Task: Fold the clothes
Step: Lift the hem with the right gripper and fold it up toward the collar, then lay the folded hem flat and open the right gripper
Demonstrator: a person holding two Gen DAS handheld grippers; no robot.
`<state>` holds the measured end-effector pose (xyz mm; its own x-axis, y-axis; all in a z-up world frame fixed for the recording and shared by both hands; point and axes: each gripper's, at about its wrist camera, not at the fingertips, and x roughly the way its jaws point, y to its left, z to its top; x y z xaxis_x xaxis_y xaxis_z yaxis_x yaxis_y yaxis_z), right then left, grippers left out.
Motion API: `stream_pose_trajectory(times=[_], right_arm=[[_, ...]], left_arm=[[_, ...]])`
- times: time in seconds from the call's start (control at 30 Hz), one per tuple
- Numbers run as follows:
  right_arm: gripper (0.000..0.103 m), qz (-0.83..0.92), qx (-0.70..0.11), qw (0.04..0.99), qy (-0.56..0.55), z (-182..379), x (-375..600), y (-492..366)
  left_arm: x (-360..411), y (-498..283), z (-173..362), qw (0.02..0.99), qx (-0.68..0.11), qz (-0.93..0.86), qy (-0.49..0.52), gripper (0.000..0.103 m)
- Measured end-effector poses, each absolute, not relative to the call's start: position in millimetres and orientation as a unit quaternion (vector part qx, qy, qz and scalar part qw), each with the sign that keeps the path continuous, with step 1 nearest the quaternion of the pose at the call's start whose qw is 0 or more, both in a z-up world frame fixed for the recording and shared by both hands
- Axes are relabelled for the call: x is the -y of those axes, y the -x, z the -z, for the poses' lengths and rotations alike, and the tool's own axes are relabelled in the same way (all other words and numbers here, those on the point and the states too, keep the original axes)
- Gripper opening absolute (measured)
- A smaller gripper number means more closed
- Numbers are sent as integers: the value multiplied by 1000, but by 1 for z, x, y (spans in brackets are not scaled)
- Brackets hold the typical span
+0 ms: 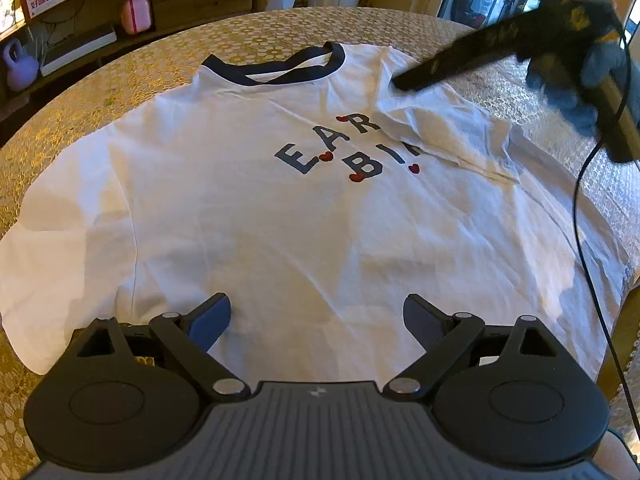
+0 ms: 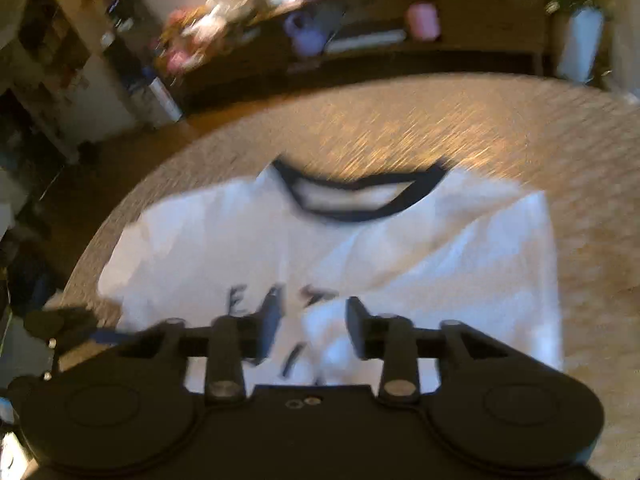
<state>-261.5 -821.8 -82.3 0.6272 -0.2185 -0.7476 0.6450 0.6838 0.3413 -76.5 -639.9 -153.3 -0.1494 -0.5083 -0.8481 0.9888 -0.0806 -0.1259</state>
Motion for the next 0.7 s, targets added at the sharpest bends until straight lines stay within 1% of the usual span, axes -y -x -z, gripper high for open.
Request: stream_pose_trajectory(times=[0.03,0.17,0.23,0.43,0.47,0.53,0.6,0.7], right_arm=[[103,280,-344,848,-290,75,825,267],[103,339,-371,821,-272,74,839,288],[103,334,-393,816,-262,85,835,288],[103,295,-440,831,-169,114,789,266],[103,290,-444,835,-144,115,779,263],[103,266,-456,839,-128,112,767,261],[103,253,-456,844,-124,107,765,260],[103,298,-429,843,-132,104,775,252]], left_arm=[[640,76,153,567,-372,661,-323,94],[639,75,154,568,-376,661,-316,95],[639,76,154,570,-375,660,-316,95],[640,80,155,573,-368,657,-324,97],[640,80,155,573,-367,657,-324,97],[640,81,156,574,-367,656,-325,98],[640,82,156,574,-365,656,-327,99],[640,84,157,577,-363,654,-329,99]])
